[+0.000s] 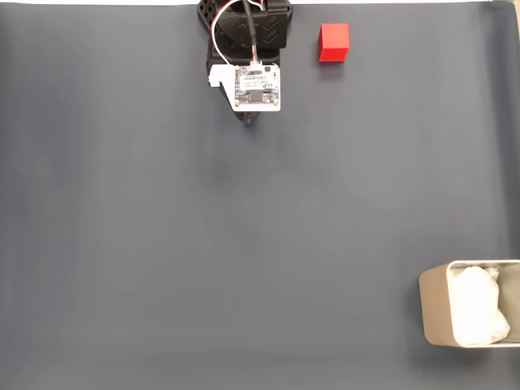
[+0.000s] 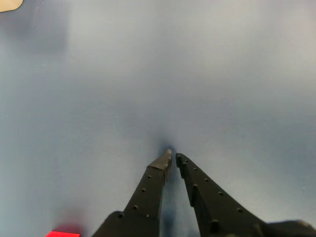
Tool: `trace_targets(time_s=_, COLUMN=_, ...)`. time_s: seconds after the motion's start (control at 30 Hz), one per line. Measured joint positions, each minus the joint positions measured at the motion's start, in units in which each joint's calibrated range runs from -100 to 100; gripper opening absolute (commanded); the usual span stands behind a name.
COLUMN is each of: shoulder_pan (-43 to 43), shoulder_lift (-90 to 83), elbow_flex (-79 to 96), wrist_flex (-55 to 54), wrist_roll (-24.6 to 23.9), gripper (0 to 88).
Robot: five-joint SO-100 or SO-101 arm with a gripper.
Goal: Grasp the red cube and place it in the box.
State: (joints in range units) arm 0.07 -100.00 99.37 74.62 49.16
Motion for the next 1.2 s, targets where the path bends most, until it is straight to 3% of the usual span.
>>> trace_targets(time_s=0.37, shoulder_pan=0.0, shoulder_lift=4.95, elbow_flex=-5.61, wrist_flex=-8.04, wrist_roll=-0.05, gripper=0.0)
trace_targets(time_s=0.57, shoulder_pan=-1.41, shoulder_lift=19.11, elbow_flex=-27.67, wrist_flex=-7.0, wrist_roll=-1.42, gripper=0.0)
trace_targets(time_s=0.93, shoulder_pan=-4.38, shoulder_lift=42.9, elbow_flex=-80.47, wrist_flex=9.07, wrist_roll=-2.25, gripper=0.0)
trace_targets(time_s=1.2, shoulder_pan=-3.71, shoulder_lift=50.28, elbow_flex=-89.69, wrist_flex=11.46, wrist_roll=-2.15, gripper=0.0)
